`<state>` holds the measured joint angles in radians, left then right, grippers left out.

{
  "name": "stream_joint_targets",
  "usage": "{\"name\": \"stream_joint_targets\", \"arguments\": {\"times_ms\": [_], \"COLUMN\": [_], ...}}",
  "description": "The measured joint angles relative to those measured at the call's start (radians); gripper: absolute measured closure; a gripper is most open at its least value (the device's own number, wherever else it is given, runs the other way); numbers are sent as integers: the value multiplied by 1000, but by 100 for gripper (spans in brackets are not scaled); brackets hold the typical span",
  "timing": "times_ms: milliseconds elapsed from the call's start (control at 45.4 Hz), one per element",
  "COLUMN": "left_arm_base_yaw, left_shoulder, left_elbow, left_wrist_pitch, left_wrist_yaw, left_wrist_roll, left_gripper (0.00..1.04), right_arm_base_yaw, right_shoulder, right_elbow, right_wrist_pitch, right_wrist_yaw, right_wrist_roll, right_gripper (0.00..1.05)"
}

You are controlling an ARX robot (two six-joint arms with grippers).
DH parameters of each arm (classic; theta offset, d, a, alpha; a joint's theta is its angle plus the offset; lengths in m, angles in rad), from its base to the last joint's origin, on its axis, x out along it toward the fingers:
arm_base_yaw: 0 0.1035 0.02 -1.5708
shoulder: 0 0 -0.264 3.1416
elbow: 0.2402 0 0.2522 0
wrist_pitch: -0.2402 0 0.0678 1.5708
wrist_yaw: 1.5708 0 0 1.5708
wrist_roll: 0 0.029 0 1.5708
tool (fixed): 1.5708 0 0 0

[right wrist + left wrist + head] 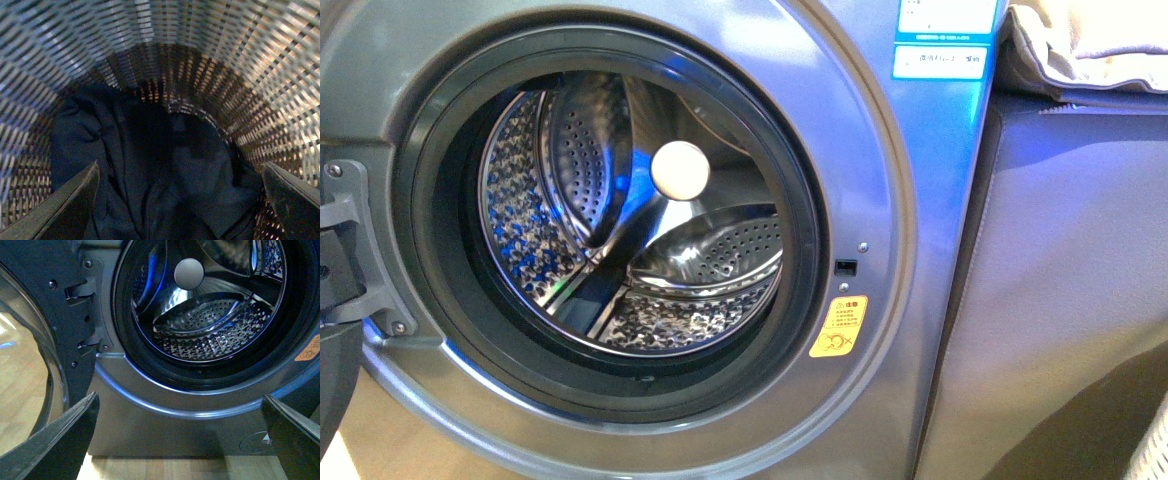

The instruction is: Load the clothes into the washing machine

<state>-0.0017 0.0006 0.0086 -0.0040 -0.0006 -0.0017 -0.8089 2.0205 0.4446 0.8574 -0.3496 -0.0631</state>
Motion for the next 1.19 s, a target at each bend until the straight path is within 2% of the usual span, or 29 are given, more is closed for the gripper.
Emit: {"name": "stream_joint_targets", "arguments": {"times_ms": [286,1190], "left_arm_base_yaw": [0,0], "left_shoulder": [0,0], "left_elbow": [0,0], "left_wrist_pitch": [0,0], "left_wrist_yaw": [0,0], "left_wrist_roll": [0,0], "left_gripper": [6,6], "right_arm_base_yaw": [91,169], "right_shoulder": [370,628], "right_elbow": [108,333], "right_wrist_pitch": [98,32], "right_wrist_yaw": [108,214], "right_wrist_roll": [-8,19], "right_gripper": [7,7]}}
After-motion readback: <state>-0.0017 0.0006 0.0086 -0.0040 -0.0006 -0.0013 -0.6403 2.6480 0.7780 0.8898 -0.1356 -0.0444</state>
